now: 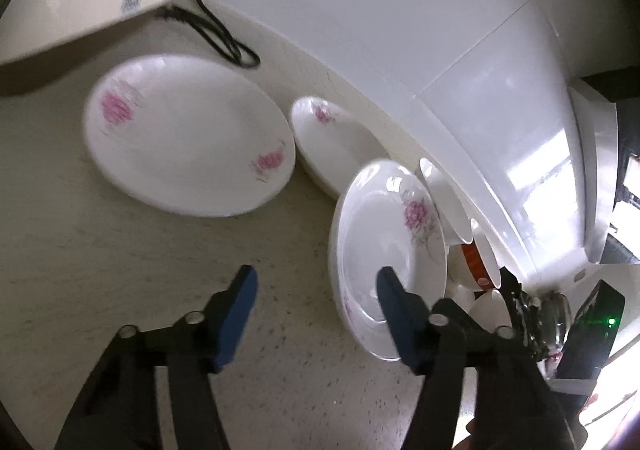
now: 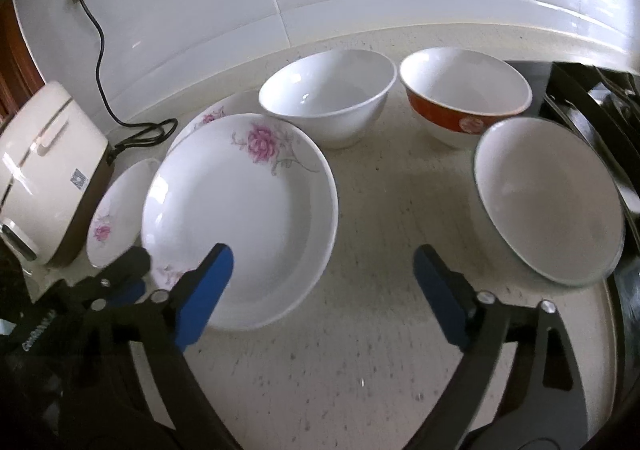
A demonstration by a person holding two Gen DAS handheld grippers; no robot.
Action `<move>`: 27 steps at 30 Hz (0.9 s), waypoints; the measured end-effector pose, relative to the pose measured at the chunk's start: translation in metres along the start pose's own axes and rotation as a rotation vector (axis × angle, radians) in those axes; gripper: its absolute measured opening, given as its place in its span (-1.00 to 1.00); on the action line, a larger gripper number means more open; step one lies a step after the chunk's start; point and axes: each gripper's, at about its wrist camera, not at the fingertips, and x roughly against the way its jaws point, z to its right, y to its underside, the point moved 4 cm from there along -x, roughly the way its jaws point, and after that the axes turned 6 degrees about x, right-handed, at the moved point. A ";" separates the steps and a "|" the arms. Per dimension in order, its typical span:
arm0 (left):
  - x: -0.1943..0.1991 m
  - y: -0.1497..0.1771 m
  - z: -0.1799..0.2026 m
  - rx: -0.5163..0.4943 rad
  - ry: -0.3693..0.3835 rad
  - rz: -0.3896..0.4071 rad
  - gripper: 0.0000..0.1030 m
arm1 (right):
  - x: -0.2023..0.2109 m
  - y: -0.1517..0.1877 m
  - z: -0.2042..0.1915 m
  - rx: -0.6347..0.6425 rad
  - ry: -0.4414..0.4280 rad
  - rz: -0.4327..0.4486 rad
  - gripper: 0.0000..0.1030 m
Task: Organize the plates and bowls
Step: 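Grasp a flowered plate rim with the left gripper while the right grasps another plate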
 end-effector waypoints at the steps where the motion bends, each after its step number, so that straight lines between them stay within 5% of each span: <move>1: -0.002 0.002 -0.001 0.011 0.009 -0.016 -0.04 | 0.000 0.000 0.000 0.003 -0.011 0.025 0.61; 5: -0.006 0.006 0.003 -0.014 -0.002 -0.028 -0.10 | -0.014 -0.002 -0.001 0.009 -0.045 0.041 0.29; 12: -0.018 0.009 0.005 -0.020 0.017 -0.059 -0.57 | -0.022 -0.008 -0.001 0.014 -0.093 0.059 -0.41; 16: -0.023 0.012 0.008 -0.031 0.031 -0.073 -0.75 | -0.025 -0.009 0.000 0.024 -0.080 0.055 -0.51; 27: -0.005 0.014 -0.001 -0.017 0.066 -0.040 -0.73 | -0.020 -0.008 -0.003 0.044 -0.099 0.078 -0.56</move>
